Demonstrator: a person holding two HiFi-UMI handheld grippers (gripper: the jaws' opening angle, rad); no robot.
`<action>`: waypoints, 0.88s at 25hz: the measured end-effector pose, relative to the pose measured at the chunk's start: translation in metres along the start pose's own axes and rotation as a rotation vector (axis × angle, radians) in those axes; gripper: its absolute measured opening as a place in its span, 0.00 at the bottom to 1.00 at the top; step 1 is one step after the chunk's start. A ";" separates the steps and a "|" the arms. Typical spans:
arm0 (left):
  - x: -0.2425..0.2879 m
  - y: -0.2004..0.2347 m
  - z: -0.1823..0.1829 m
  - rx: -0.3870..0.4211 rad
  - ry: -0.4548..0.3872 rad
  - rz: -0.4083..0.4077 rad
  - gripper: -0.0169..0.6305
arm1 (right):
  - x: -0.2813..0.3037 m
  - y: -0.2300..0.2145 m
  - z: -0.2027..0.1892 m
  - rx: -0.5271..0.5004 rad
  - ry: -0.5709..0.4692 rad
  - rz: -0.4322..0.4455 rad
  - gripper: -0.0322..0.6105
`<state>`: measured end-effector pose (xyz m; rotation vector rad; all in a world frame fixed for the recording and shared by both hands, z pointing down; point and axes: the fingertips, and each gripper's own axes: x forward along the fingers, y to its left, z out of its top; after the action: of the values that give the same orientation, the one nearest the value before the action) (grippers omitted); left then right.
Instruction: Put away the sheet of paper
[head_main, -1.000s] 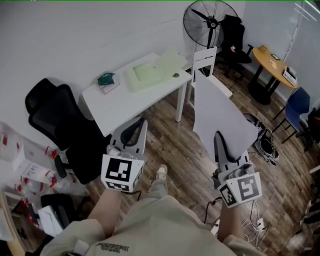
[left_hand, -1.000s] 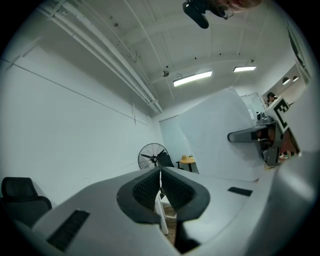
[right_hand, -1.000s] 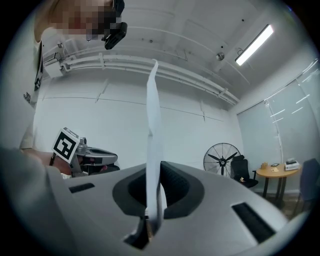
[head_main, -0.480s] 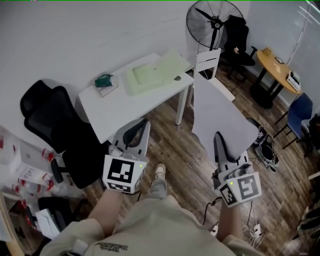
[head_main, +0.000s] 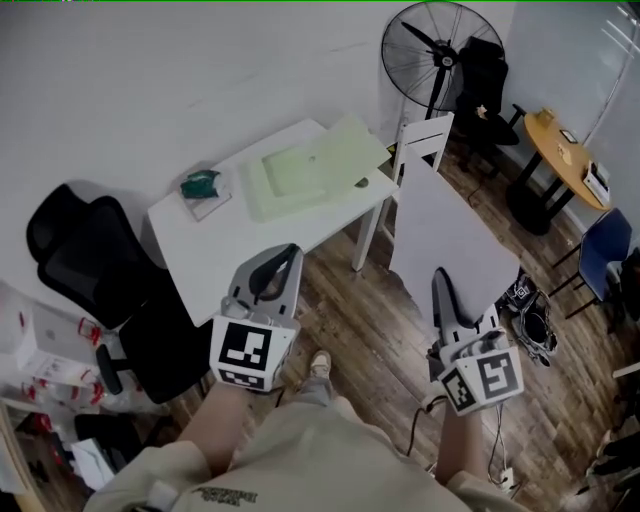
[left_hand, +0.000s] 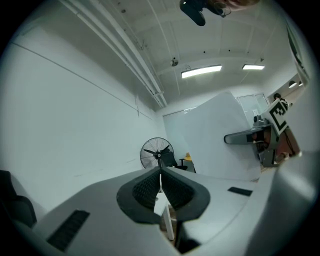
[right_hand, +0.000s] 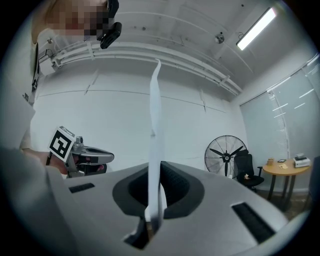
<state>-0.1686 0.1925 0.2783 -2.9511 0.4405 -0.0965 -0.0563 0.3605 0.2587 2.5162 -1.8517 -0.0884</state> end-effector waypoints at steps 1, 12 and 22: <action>0.011 0.010 -0.001 -0.001 0.001 0.002 0.07 | 0.014 -0.005 -0.001 0.000 0.001 0.000 0.09; 0.130 0.118 -0.017 -0.005 0.034 0.021 0.07 | 0.177 -0.045 -0.023 0.000 0.057 0.022 0.09; 0.172 0.164 -0.044 -0.027 0.077 0.027 0.07 | 0.244 -0.055 -0.037 0.022 0.083 0.018 0.09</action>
<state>-0.0551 -0.0191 0.3024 -2.9744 0.4959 -0.2038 0.0703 0.1436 0.2840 2.4759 -1.8538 0.0358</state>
